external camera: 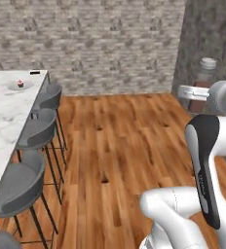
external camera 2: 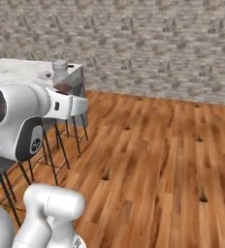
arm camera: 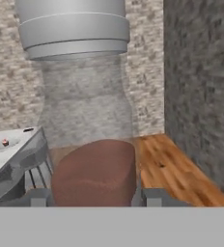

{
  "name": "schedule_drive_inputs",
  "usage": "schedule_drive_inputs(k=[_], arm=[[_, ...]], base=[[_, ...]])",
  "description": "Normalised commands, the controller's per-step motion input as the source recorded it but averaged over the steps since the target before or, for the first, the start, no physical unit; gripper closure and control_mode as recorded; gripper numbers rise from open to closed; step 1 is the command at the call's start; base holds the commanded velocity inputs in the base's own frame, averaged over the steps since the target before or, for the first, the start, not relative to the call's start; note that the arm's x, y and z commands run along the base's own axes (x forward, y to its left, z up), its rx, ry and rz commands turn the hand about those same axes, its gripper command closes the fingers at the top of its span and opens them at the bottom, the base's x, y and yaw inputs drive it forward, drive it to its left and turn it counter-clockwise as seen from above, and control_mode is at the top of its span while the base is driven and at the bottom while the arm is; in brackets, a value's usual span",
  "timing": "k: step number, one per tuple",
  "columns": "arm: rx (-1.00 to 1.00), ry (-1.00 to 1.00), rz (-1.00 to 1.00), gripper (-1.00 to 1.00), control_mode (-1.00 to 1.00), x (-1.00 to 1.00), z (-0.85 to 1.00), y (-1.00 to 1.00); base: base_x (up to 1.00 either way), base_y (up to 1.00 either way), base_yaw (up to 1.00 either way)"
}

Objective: Take the cinnamon bottle from the cabinet and place it on the dining table, next to the plate with the cupcake. Then take the chocolate from the dining counter and place it on the cupcake plate.

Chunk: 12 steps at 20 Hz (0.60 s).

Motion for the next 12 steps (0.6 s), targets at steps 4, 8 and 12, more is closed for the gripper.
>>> schedule_drive_inputs(k=[4, 8, 12], arm=[[0.00, 0.00, 0.00, 1.00, 1.00, 0.00, 0.00, 0.00], [0.00, 0.00, 0.00, 1.00, 1.00, 0.00, 0.00, 0.00], [0.00, 0.00, 0.00, 1.00, 1.00, 0.00, 0.00, 0.00]], base=[[1.00, -0.24, 0.00], [0.99, -0.37, 0.13], [0.79, -0.69, 0.31]])
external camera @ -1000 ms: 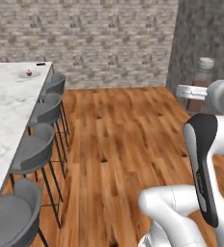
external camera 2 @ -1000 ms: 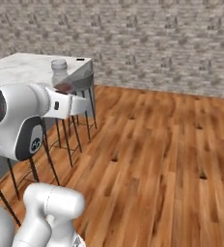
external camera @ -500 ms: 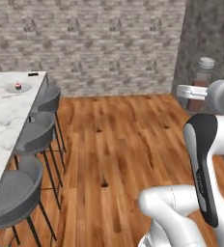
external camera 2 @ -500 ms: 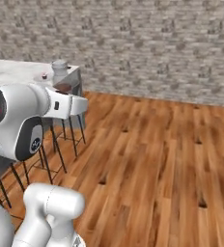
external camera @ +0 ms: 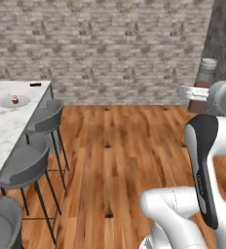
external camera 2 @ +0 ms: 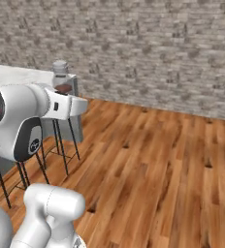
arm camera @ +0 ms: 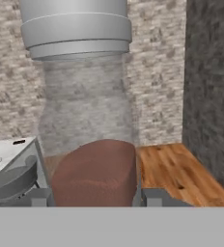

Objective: Take the cinnamon bottle from the cabinet and place it on the dining table, next to the plate with the cupcake. Then take the chocolate from the dining counter and place it on the cupcake plate.

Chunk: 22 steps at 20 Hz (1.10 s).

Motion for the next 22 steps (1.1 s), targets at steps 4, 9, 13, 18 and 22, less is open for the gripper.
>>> schedule_drive_inputs(k=[4, 9, 13, 18, 22], arm=[[0.00, 0.00, 0.00, 1.00, 1.00, 0.00, 0.00, 0.00], [0.00, 0.00, 0.00, 1.00, 1.00, 0.00, 0.00, 0.00], [0.00, 0.00, 0.00, 1.00, 1.00, 0.00, 0.00, 0.00], [0.00, 0.00, 0.00, 1.00, 1.00, 0.00, 0.00, 0.00], [0.00, 0.00, 0.00, 1.00, 1.00, 0.00, 0.00, 0.00]], base=[[0.66, -0.68, 0.42], [0.55, -0.73, 0.43], [0.53, -0.71, 0.43], [0.47, -0.70, 0.43], [0.53, -0.69, 0.42]])
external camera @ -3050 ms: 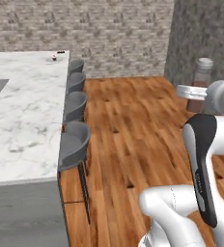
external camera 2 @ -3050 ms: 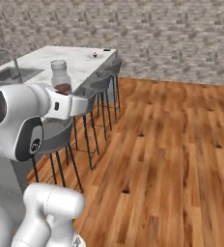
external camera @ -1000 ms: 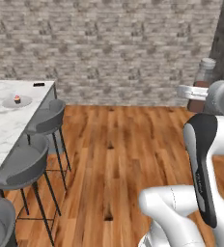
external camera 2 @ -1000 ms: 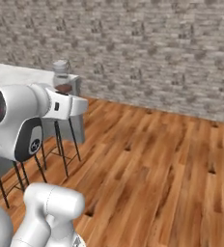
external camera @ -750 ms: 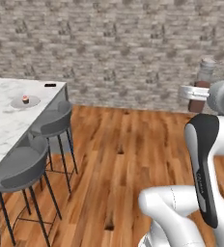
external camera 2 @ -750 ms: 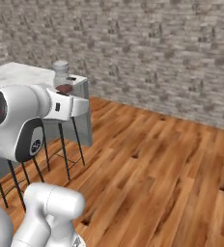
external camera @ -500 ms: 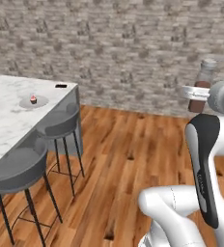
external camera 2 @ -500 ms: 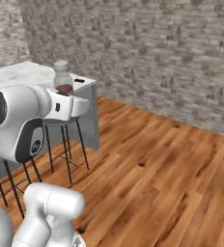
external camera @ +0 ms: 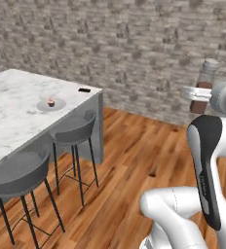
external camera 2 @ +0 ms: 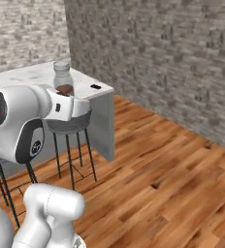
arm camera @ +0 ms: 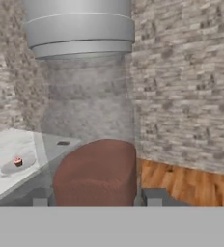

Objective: Take the cinnamon bottle from the cabinet and place it on the dining table, next to the plate with the cupcake. Then take the chocolate from the dining counter and place it on the cupcake plate.

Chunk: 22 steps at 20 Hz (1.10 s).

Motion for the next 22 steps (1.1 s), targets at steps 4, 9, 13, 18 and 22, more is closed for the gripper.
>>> schedule_drive_inputs(k=[4, 9, 13, 18, 22], arm=[[0.00, 0.00, 0.00, 1.00, 1.00, 0.00, 0.00, 0.00], [0.00, 0.00, 0.00, 1.00, 1.00, 0.00, 0.00, 0.00], [0.00, 0.00, 0.00, 1.00, 1.00, 0.00, 0.00, 0.00], [0.00, 0.00, 0.00, 1.00, 1.00, 0.00, 0.00, 0.00], [0.00, 0.00, 0.00, 1.00, 1.00, 0.00, 0.00, 0.00]], base=[[0.58, -0.66, 0.42], [0.59, -0.61, 0.39], [0.54, -0.36, 0.37], [0.56, -0.26, 0.39], [0.53, -0.19, 0.31]])
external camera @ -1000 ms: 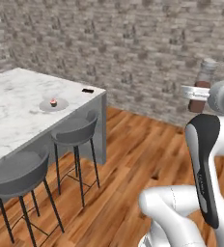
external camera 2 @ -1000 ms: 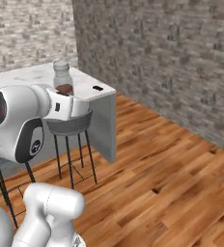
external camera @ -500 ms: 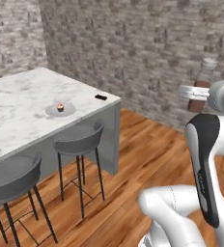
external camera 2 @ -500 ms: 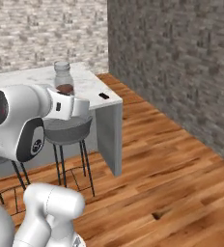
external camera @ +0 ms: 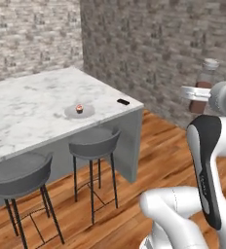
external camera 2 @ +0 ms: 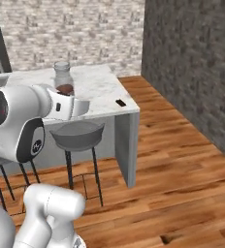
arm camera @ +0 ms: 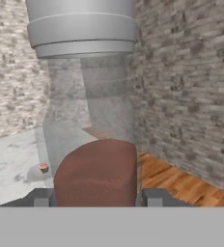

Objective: Take the cinnamon bottle from the cabinet and place it on the dining table, next to the plate with the cupcake. Then take the chocolate from the dining counter and place it on the cupcake plate.

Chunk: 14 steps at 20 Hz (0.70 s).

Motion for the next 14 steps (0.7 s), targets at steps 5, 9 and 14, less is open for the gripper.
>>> schedule_drive_inputs(k=[5, 9, 14], arm=[[0.00, 0.00, 0.00, 1.00, 1.00, 0.00, 0.00, 0.00], [0.00, 0.00, 0.00, 1.00, 1.00, 0.00, 0.00, 0.00], [0.00, 0.00, 0.00, 1.00, 1.00, 0.00, 0.00, 0.00]], base=[[0.46, -0.76, 0.25], [0.59, -1.00, 0.28], [0.80, -0.88, 0.33]])
